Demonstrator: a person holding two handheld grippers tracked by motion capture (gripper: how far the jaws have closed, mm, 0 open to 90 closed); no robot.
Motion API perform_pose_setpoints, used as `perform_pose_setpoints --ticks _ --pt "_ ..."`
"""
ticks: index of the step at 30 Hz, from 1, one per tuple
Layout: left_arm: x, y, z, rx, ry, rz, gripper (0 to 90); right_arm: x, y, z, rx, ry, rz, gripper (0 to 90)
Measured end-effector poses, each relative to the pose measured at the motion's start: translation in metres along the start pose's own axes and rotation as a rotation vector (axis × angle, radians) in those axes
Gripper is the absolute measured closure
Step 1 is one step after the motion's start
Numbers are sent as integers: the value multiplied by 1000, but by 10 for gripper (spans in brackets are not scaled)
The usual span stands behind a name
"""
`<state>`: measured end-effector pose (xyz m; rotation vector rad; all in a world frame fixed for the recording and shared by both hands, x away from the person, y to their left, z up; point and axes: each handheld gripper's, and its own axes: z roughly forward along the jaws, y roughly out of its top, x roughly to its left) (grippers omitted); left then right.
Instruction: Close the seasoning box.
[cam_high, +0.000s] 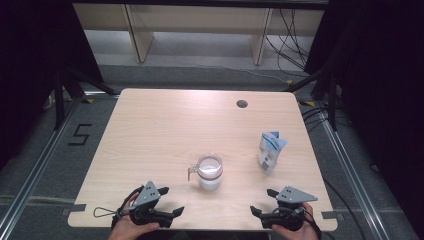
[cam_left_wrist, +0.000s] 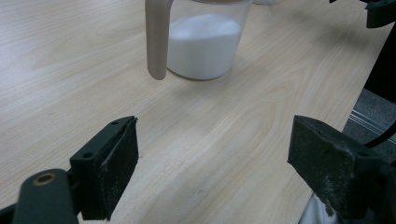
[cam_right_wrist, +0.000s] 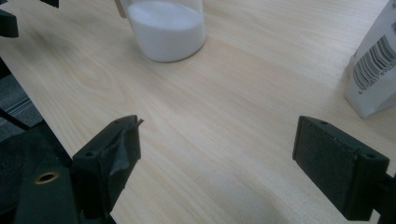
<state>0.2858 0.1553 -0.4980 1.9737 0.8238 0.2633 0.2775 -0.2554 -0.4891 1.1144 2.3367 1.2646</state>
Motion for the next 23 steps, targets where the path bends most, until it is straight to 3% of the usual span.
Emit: perform_pose_setpoints --ticks 2,8,9,11,12,14,19,23 --pt "-1 0 1 -5 1 -7 158 3 -1 0 2 -3 22 161" --pt "0 0 1 6 2 10 158 2 -2 2 39 24 13 160" --pt "1 -1 2 14 13 13 158 0 -2 3 33 19 -10 161" --pt "0 -1 3 0 7 -1 158 0 -2 4 46 19 -5 161" --pt "1 -1 2 18 12 -4 158 2 -3 4 53 27 21 161" --pt "1 -1 3 -2 0 -6 158 -1 -3 6 43 23 -21 161" --pt "2 -1 2 8 4 3 158 0 -3 6 53 36 -16 161" --pt "2 -1 3 9 8 -1 158 0 -3 6 56 16 -19 161"
